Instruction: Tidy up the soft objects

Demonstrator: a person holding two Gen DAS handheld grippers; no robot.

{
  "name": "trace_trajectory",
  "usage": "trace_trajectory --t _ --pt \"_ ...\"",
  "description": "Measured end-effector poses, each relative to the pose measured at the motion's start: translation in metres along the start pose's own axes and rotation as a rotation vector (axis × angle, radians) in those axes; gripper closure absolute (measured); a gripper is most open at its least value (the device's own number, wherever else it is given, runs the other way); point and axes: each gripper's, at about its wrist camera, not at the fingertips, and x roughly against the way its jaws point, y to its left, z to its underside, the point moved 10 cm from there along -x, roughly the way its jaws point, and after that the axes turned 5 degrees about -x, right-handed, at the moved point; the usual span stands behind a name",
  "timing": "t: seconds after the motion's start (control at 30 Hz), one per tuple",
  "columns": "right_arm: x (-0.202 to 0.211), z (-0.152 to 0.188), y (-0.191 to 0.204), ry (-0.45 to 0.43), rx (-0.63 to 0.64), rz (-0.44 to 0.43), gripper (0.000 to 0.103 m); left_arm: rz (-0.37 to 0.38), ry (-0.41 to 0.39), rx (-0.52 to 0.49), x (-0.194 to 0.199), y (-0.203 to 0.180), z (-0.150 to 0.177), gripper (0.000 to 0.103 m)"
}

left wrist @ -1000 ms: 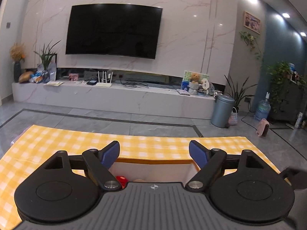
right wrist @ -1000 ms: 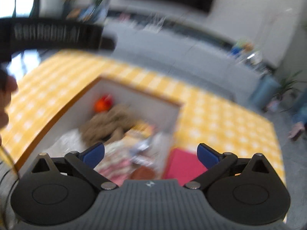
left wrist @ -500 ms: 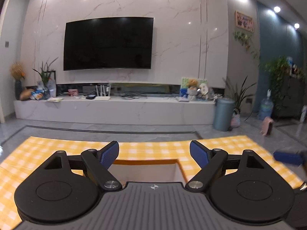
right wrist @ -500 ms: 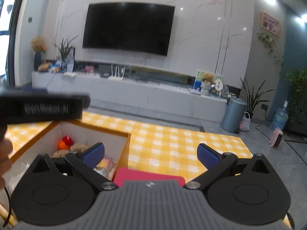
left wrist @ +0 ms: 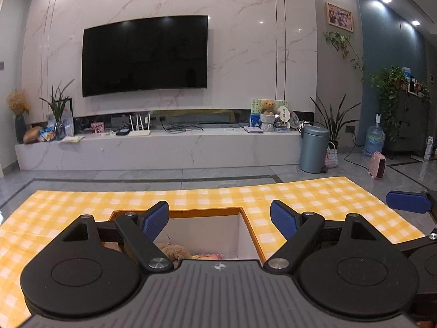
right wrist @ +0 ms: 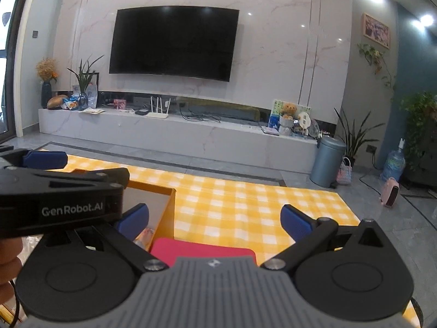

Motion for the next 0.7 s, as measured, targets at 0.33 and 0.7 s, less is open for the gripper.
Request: trace_trajectory --t 0.33,0.7 --pt "-0.0037 0.0057 -0.0015 0.013 -0.002 -0.012 0.002 0.001 0.006 -0.004 0.0015 -0.0024 0.0003 0.004" --pt "-0.0045 0.0083 -0.0008 0.019 0.001 -0.016 0.002 -0.007 0.019 0.009 -0.0027 0.0029 0.0000 0.004"
